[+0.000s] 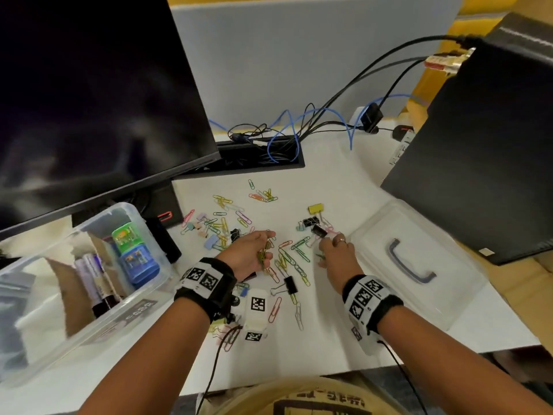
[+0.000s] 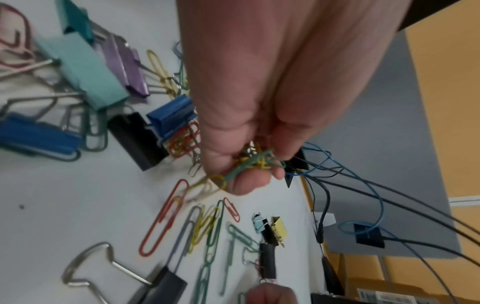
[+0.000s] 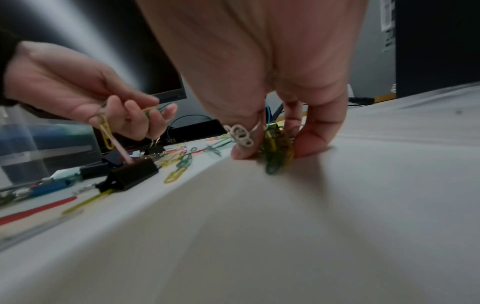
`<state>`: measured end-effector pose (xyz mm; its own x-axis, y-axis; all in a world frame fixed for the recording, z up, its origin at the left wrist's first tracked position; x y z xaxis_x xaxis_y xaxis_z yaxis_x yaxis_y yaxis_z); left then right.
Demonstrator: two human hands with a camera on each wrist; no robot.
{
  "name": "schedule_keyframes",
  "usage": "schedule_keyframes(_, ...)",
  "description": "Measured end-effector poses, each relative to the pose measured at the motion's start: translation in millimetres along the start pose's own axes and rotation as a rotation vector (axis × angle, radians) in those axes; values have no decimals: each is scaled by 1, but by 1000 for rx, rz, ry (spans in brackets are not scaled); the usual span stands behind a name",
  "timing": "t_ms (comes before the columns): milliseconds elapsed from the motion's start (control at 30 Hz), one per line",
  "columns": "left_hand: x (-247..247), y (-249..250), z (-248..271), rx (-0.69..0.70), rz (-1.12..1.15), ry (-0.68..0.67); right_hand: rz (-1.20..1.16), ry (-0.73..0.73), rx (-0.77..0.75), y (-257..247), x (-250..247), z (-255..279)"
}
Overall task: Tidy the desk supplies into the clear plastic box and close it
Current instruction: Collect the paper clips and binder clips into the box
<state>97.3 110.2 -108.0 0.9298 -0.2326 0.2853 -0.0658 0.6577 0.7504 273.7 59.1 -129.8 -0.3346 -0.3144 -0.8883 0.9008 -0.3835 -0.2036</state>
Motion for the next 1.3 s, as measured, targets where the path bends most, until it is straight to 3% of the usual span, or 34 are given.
schedule_keyframes(133,-12,13,16,16,7,14,72,-10,-78,-18,4,4)
schedule_keyframes(267,-34,49,47,220,-186,43,157,-65,-104,-34,-2,6)
schedule_keyframes(433,-107,97,125,490,-221,352,-5,-110,-301,-95,-25,18)
schedule_keyframes(600,-192,99,197,592,-71,694,-284,-300,-606,-213,-55,70)
schedule_keyframes(733,-232,77,213,574,-19,842,-438,-451,-739,-296,-41,111)
schedule_keyframes(900,-251,43,211,401,-166,786,-455,-552,-750,-364,-2,142)
schedule_keyframes(1033,-250,32,213,277,-235,682,-428,-554,-682,-386,13,147)
schedule_keyframes(1100,-255,34,217,251,-234,695,-431,-582,-656,-392,18,149)
schedule_keyframes(1300,-265,39,222,145,-562,671,-405,-743,-574,-401,27,146)
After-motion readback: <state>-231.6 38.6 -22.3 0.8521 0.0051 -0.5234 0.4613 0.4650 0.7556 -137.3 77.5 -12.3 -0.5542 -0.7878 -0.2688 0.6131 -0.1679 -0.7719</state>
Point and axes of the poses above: each hand's wrist, its own z-axis away from the middle knuckle, its own x-axis out of the palm, y = z × x, the point moved 5 cm from there along -z, towards the middle knuckle, and after that the axes turned 8 degrees about x, right-handed, at the moved point
